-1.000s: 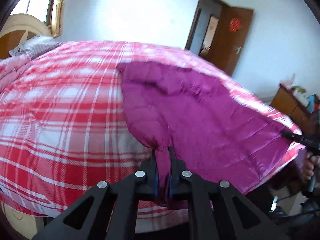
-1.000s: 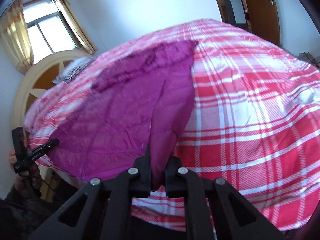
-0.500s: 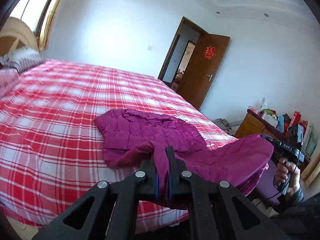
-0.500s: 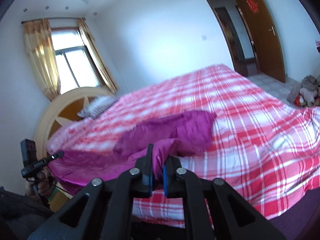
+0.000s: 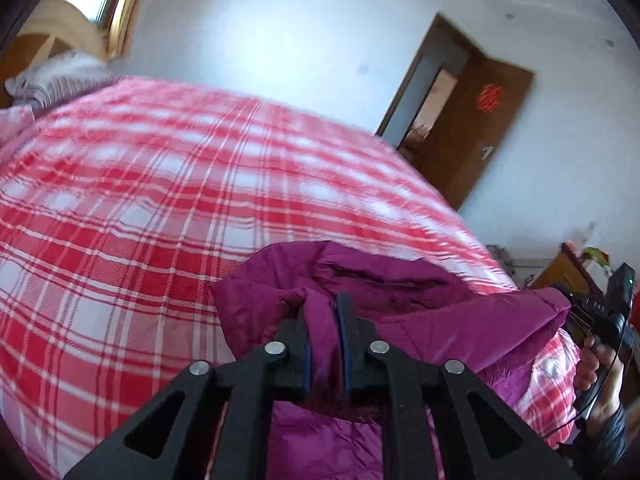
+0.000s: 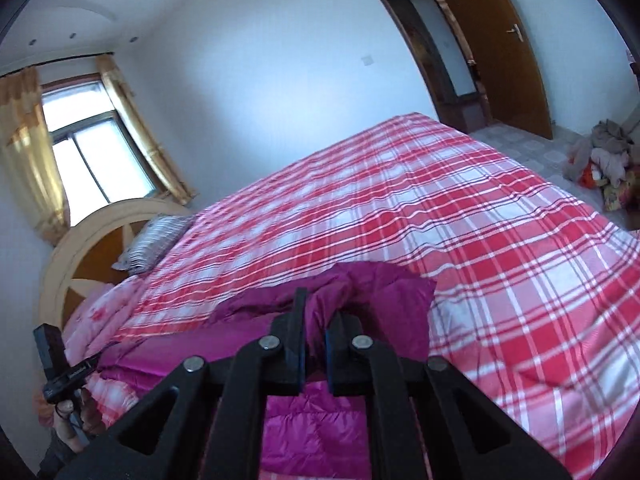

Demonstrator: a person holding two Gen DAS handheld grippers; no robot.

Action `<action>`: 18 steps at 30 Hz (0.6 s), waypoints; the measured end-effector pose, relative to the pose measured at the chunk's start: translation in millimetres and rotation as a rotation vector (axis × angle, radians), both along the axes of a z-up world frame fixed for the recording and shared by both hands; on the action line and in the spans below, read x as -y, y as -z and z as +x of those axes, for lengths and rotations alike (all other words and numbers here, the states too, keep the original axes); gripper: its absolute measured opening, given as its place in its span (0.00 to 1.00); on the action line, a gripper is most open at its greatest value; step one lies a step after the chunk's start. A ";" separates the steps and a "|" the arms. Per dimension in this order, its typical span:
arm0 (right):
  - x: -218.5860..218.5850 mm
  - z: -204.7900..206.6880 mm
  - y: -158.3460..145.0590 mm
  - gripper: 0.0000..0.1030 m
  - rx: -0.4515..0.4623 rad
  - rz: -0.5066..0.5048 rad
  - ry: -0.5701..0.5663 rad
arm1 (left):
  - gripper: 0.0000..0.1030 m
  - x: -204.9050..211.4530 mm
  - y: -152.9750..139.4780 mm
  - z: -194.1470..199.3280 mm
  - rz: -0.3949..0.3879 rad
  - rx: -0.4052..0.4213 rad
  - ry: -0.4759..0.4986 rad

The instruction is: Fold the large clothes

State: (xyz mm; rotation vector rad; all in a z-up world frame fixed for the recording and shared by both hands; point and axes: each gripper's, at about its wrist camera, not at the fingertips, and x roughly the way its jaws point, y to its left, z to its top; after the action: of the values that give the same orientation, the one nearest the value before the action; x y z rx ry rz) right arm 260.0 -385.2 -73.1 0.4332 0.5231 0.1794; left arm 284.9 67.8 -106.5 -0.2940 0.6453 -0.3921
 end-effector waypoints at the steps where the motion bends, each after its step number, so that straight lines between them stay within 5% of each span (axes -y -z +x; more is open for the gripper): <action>1: -0.5 10.7 2.3 0.08 -0.015 -0.009 0.006 | 0.13 -1.1 2.2 10.7 -0.009 -0.020 -0.009; 7: -1.6 66.3 29.0 0.08 -0.110 -0.068 0.054 | 0.28 -4.6 -1.7 29.9 0.048 -0.006 -0.061; 9: 1.3 79.1 38.5 0.08 -0.144 -0.068 0.063 | 0.72 -9.3 -6.3 31.5 0.130 0.035 -0.162; 10: 1.6 82.6 40.8 0.08 -0.151 -0.074 0.068 | 0.80 -15.0 -9.2 29.5 0.148 0.068 -0.211; 13: 4.5 95.9 52.0 0.08 -0.191 -0.073 0.085 | 0.82 -22.8 -13.8 23.8 0.134 0.125 -0.306; 18: -0.3 122.0 67.7 0.08 -0.234 -0.092 0.084 | 0.83 38.6 -3.3 44.5 0.220 0.134 -0.177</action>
State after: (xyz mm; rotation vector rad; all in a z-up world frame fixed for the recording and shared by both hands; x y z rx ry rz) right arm 382.0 -384.9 -140.8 0.3873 0.7384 0.0228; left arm 329.4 29.1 -103.2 -0.1123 0.5207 -0.1678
